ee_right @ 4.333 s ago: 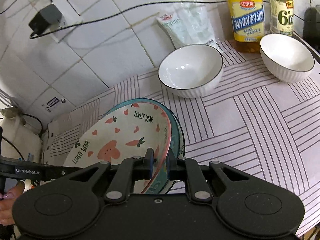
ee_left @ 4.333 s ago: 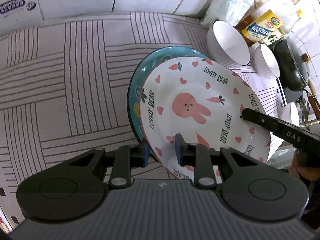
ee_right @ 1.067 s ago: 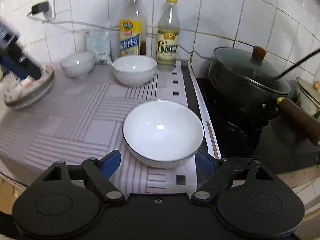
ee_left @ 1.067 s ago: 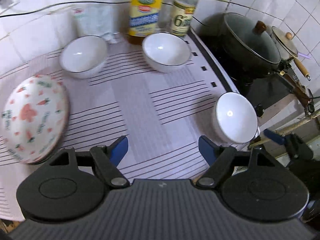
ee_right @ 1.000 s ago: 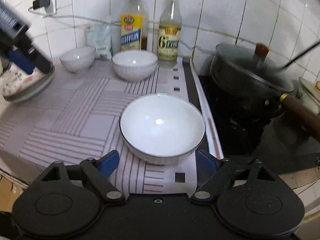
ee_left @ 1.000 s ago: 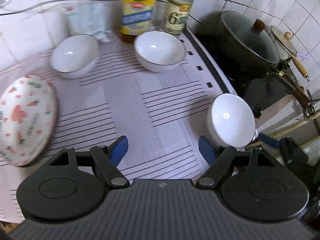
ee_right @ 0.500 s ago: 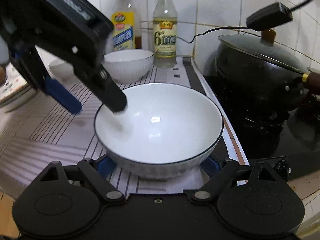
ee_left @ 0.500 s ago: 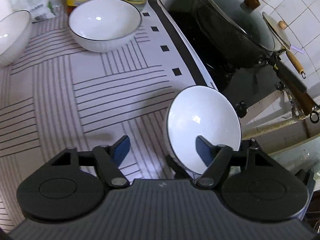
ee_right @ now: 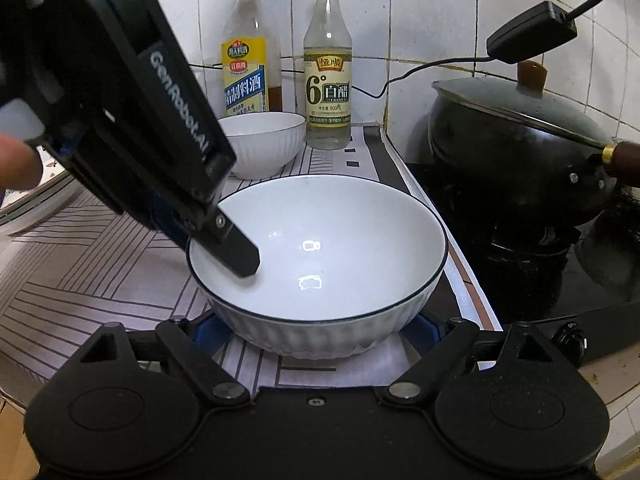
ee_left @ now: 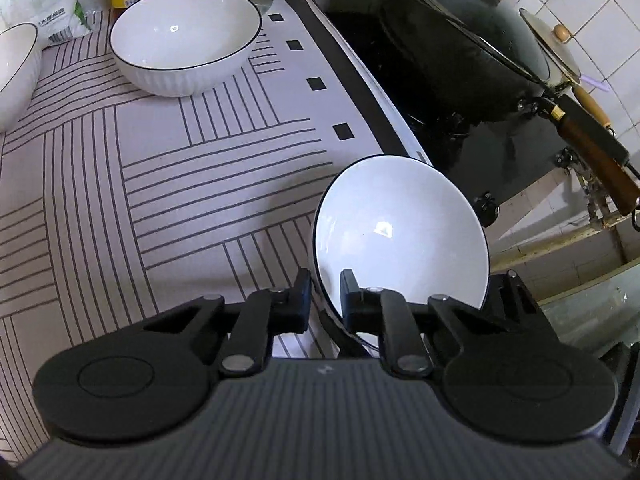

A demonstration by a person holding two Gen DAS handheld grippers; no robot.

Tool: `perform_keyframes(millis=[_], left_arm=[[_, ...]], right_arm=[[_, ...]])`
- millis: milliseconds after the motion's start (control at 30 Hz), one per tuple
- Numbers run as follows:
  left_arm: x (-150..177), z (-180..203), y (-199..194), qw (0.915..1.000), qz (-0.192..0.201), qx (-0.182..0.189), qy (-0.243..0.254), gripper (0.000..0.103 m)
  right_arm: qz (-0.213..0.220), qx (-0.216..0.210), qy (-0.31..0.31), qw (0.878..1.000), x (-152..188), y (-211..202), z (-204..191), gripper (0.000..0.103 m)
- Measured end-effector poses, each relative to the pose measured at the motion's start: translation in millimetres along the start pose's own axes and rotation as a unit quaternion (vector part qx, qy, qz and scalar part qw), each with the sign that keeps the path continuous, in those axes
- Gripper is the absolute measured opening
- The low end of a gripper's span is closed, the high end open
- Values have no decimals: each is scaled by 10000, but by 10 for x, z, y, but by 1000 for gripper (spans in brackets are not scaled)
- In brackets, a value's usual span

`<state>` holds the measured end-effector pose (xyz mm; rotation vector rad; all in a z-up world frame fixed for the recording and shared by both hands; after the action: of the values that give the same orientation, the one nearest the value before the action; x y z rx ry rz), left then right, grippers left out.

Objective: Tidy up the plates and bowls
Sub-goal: 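Carry the white bowl beside the plate stack, lower it and open both grippers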

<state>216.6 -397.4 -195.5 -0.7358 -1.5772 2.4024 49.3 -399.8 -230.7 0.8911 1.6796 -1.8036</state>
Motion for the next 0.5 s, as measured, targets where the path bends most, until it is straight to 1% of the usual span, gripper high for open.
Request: perform_keyframes(millis=[267,400,500], left_arm=[[68,-18,-80,9999,-32,-113,44,14],[129,-45,-210,9996,26,-248,146,14],[162,-108,-321,9993,45,-357,111,14]], right_arm=[[99,-111,-83,9999,42,-89,-79,92],[130,-184,-185,9996,-4,-136,-173,92],[177,-283,-285,9990,-59,-164,-276,92]])
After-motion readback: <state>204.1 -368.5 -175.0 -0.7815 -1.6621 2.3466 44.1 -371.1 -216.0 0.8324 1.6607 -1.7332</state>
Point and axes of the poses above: each gripper's, at about its wrist camera, not at the fingertips, and y roughly the way its jaws point, z to its right, x to its underside, the point moved 2 cm from there along y, roughly the way its jaws point, and after that the axes turned 3 degrees about -z, right-handed, at the moved point
